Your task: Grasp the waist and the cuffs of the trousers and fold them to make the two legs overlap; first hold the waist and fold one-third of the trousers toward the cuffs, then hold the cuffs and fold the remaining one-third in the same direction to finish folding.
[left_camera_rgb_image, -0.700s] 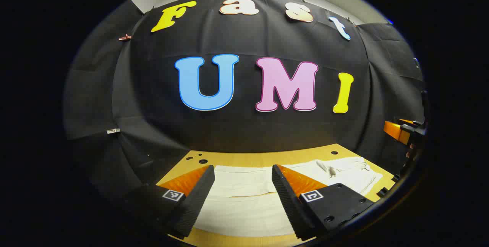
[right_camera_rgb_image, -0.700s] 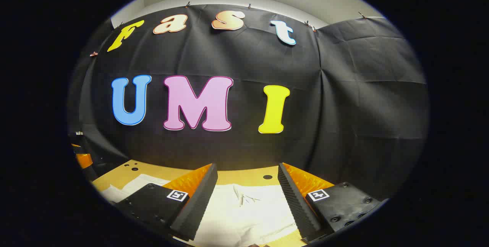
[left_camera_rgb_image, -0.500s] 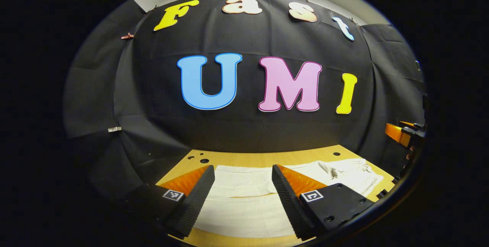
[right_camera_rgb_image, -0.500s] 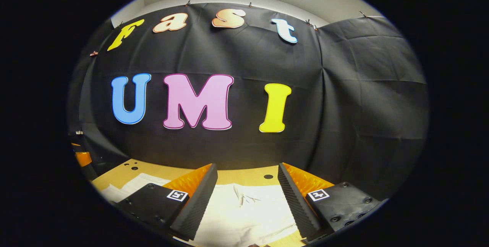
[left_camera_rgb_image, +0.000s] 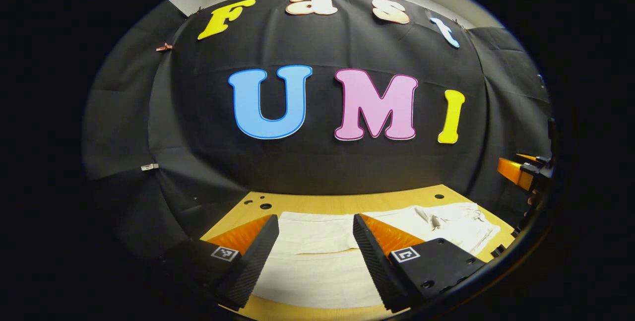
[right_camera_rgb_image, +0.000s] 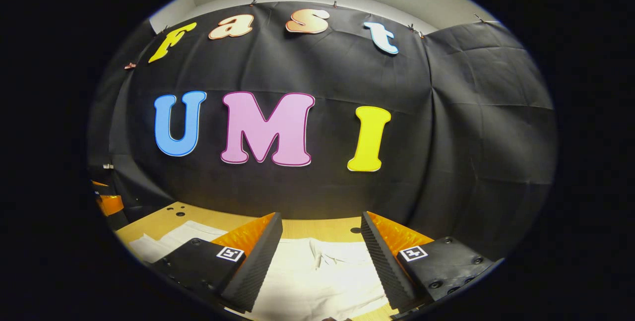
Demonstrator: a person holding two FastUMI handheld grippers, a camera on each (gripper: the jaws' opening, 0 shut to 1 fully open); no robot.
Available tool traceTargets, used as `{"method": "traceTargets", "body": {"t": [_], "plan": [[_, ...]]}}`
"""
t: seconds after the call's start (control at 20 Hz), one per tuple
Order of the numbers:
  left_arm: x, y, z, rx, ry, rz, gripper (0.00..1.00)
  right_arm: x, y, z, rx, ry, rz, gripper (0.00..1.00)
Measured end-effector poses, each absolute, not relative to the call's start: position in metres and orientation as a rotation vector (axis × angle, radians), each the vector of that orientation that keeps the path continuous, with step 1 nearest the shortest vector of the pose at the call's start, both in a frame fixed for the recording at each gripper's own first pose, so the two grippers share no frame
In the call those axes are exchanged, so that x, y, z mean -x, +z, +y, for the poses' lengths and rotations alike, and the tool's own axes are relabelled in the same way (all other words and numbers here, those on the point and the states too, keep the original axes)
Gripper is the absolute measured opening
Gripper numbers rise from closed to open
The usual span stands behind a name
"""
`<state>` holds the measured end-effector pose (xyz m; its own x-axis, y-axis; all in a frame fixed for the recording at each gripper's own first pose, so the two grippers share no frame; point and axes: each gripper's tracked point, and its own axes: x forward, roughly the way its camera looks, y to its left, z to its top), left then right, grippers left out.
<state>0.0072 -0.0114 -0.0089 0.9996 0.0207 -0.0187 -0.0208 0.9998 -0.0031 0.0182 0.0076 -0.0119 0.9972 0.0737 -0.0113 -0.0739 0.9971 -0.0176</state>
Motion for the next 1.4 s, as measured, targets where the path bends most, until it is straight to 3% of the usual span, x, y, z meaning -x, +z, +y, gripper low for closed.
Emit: {"method": "traceTargets", "body": {"t": [0.35,0.55,0.8,0.85,0.9,1.4], "plan": [[-0.011,-0.012,-0.022,-0.010,0.006,0.027,0.95,-0.030,-0.024,-0.006,0.030,0.071,0.037,0.98],[-0.018,-0.017,-0.026,-0.010,0.007,0.042,0.95,-0.039,-0.029,-0.030,0.180,0.049,-0.001,0.97],[-0.029,-0.028,-0.029,-0.039,0.013,0.070,0.96,-0.055,-0.064,-0.068,0.336,0.058,0.069,0.97],[-0.030,-0.031,-0.029,-0.043,0.015,0.077,0.92,-0.058,-0.069,-0.076,0.370,0.062,0.080,0.98],[-0.033,-0.034,-0.030,-0.047,0.013,0.087,0.95,-0.061,-0.076,-0.085,0.396,0.067,0.099,0.98],[-0.044,-0.069,-0.032,-0.089,0.016,0.195,0.96,-0.074,-0.142,-0.163,0.756,0.224,0.260,0.98]]}}
